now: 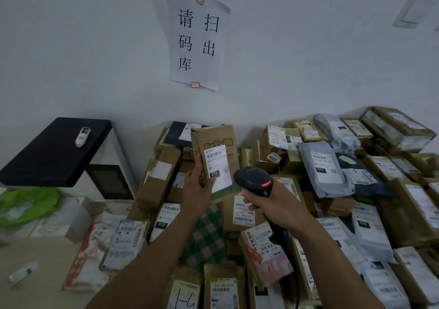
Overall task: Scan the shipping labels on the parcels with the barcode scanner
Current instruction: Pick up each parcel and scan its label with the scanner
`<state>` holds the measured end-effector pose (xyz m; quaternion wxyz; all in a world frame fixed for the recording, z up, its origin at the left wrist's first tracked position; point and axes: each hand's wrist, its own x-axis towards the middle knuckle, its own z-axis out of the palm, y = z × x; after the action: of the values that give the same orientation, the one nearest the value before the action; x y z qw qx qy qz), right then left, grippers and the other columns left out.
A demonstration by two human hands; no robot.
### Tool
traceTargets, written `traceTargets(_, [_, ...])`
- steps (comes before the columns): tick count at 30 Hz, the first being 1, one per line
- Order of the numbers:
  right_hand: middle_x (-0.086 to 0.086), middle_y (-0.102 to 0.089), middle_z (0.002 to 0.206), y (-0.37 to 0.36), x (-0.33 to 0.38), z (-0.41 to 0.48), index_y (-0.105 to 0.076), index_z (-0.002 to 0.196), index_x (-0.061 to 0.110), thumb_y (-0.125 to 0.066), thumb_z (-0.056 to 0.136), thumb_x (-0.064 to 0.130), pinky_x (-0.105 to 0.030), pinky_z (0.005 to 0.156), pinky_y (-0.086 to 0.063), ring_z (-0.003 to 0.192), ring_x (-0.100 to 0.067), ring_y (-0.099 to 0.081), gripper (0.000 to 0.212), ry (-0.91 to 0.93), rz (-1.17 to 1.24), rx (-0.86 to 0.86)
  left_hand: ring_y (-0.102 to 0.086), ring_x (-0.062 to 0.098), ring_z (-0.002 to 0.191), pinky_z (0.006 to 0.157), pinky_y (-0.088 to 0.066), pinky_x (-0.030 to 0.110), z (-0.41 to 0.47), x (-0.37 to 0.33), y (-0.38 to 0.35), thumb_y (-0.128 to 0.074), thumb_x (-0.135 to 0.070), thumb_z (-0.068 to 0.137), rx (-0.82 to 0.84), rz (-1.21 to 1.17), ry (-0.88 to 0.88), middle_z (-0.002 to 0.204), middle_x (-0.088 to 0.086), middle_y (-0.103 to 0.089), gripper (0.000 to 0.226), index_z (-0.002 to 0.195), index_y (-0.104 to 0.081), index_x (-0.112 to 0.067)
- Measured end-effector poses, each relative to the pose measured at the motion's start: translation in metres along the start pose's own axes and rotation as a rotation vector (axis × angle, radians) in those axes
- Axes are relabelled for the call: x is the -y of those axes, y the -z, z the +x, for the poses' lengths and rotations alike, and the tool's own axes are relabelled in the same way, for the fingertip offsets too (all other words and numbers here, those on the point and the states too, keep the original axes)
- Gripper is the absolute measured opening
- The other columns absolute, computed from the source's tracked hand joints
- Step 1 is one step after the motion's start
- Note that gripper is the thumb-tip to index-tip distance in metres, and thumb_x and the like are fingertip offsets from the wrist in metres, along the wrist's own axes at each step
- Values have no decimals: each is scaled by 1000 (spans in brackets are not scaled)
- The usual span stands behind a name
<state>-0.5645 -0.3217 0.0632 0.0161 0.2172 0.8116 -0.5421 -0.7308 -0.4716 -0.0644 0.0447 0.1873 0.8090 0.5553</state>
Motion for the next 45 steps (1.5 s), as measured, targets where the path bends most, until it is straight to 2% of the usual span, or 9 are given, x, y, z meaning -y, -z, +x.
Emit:
traceTargets(4, [7, -77, 100, 1, -7, 10, -58, 114, 42, -70, 97, 39, -27, 72, -58, 89, -7, -73, 20, -33, 18, 14, -62, 29, 119, 101, -53, 44, 26, 2, 33, -63, -34, 101, -60, 262, 98, 130, 8, -61, 48, 146, -50, -25])
traceTargets(7, [8, -76, 103, -3, -12, 21, -58, 131, 37, -71, 96, 40, -17, 62, -52, 85, -4, -74, 37, -64, 26, 19, -58, 33, 123, 105, -46, 48, 38, 1, 57, -56, -33, 105, 27, 451, 157, 133, 11, -61, 43, 146, -51, -23])
traceTargets(16, [12, -78, 96, -10, -23, 62, -64, 126, 36, -72, 94, 42, -26, 74, -59, 87, -5, -74, 34, -128, 59, 61, -65, 29, 106, 94, -52, 44, 71, 38, 46, -54, -45, 103, 155, 699, 214, 118, 8, -68, 44, 143, -53, -27])
traceTargets(22, [12, -77, 98, -7, -33, 83, -62, 127, 39, -72, 94, 44, -21, 67, -54, 89, -5, -74, 35, -161, 58, 70, -62, 21, 78, 72, -47, 36, 88, 73, 20, -59, -38, 98, 159, 800, 257, 85, -1, -62, 13, 100, -58, -25])
traceTargets(28, [12, -77, 99, -7, -40, 92, -62, 123, 41, -71, 96, 41, -20, 67, -53, 88, -4, -73, 28, -170, 44, 79, -59, 17, 63, 59, -52, 34, 80, 97, 6, -61, -33, 96, 168, 878, 236, 78, -4, -60, 16, 87, -50, -25])
traceTargets(31, [11, -77, 100, -7, -41, 95, -61, 120, 42, -70, 97, 38, -20, 68, -54, 89, -5, -73, 26, -175, 49, 82, -60, 18, 69, 59, -43, 31, 79, 94, 3, -58, -35, 97, 166, 847, 252, 86, -3, -60, 13, 98, -51, -24])
traceTargets(34, [10, -77, 100, -7, -44, 98, -62, 119, 41, -71, 96, 38, -22, 69, -54, 90, -6, -73, 25, -182, 54, 79, -64, 23, 79, 66, -48, 35, 80, 87, 0, -59, -36, 98, 153, 788, 246, 96, 1, -61, 15, 106, -53, -25])
traceTargets(40, [9, -77, 97, -3, -53, 102, -64, 112, 43, -72, 96, 37, -27, 73, -58, 89, -9, -74, 19, -196, 66, 65, -65, 28, 104, 85, -54, 45, 81, 69, -11, -65, -41, 96, 167, 726, 251, 133, 5, -51, 56, 147, -43, -35])
traceTargets(45, [9, -78, 94, -3, -56, 105, -65, 109, 43, -73, 95, 37, -28, 72, -58, 88, -9, -74, 16, -203, 67, 62, -64, 32, 111, 88, -53, 46, 71, 76, -13, -67, -46, 94, 219, 711, 304, 138, 8, -52, 64, 151, -40, -33])
